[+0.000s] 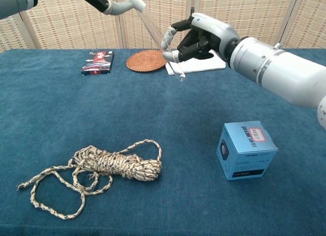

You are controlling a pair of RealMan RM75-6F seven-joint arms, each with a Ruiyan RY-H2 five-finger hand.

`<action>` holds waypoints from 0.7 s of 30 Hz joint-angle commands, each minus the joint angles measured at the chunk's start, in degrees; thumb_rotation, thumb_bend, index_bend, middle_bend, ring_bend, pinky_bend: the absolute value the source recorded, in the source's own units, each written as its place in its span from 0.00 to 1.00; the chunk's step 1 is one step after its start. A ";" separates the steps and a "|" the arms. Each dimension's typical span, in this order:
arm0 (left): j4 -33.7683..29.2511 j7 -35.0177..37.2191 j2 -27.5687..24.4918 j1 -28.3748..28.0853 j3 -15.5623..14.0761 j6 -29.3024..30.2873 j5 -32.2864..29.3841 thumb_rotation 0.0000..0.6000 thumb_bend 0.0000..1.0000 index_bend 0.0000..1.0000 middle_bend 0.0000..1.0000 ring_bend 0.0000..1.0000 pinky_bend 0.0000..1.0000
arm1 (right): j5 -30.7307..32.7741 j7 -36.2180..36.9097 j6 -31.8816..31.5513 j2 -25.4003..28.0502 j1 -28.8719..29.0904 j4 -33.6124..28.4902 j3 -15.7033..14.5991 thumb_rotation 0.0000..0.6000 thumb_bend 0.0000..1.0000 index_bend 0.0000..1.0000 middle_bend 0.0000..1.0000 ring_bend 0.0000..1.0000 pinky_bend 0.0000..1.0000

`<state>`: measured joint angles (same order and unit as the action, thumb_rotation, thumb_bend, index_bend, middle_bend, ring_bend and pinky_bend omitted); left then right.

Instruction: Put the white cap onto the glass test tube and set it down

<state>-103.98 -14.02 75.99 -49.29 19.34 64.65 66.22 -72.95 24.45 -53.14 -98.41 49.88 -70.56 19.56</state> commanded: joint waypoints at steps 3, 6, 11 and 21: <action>0.12 -0.29 0.01 -0.02 -0.15 0.09 0.17 1.00 0.45 0.62 0.11 0.00 0.00 | 0.00 0.15 0.12 0.05 -0.01 -0.06 -0.06 1.00 0.60 0.85 1.00 1.00 1.00; 0.37 -0.88 0.15 -0.13 -0.31 0.17 0.31 1.00 0.45 0.62 0.11 0.00 0.00 | 0.17 0.01 0.33 0.08 0.06 -0.23 -0.05 1.00 0.60 0.85 1.00 1.00 1.00; 1.37 -3.26 0.82 -0.36 -0.80 1.06 1.08 1.00 0.45 0.63 0.11 0.00 0.00 | 0.66 -0.47 0.59 0.03 0.06 -0.30 -0.04 1.00 0.60 0.85 1.00 1.00 1.00; 1.64 -6.49 2.00 -0.64 -1.59 1.32 0.53 1.00 0.45 0.63 0.11 0.00 0.00 | 1.78 -1.03 1.40 -0.32 0.37 -0.07 0.35 1.00 0.60 0.86 1.00 1.00 1.00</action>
<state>-102.23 -20.50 77.93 -49.91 17.75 66.04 66.87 -71.18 23.43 -51.75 -98.71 50.25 -70.64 19.90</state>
